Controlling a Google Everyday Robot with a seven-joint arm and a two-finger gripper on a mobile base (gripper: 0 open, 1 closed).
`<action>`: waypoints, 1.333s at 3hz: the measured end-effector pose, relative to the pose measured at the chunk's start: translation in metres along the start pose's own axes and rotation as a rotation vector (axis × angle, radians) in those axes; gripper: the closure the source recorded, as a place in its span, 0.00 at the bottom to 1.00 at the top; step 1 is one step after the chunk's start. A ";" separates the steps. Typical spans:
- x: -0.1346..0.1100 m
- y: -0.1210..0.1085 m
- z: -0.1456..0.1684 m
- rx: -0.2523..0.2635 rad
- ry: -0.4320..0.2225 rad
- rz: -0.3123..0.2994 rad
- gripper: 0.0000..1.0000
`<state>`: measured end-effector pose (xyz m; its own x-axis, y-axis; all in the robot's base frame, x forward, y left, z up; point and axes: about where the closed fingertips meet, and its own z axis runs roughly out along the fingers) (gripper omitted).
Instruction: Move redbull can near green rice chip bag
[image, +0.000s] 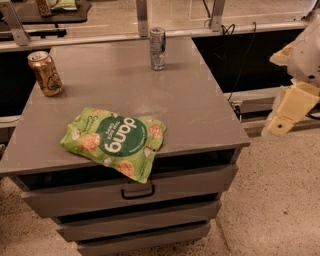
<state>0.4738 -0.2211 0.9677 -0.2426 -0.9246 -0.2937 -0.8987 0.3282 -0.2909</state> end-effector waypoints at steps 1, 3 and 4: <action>-0.013 -0.044 0.035 0.062 -0.107 0.017 0.00; -0.068 -0.139 0.109 0.137 -0.385 0.095 0.00; -0.068 -0.139 0.109 0.137 -0.385 0.095 0.00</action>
Offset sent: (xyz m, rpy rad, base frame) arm 0.2061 0.0278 -0.0419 0.3972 -0.2555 -0.0226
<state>0.6555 -0.1826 0.9286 -0.1438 -0.7578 -0.6365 -0.8157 0.4550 -0.3574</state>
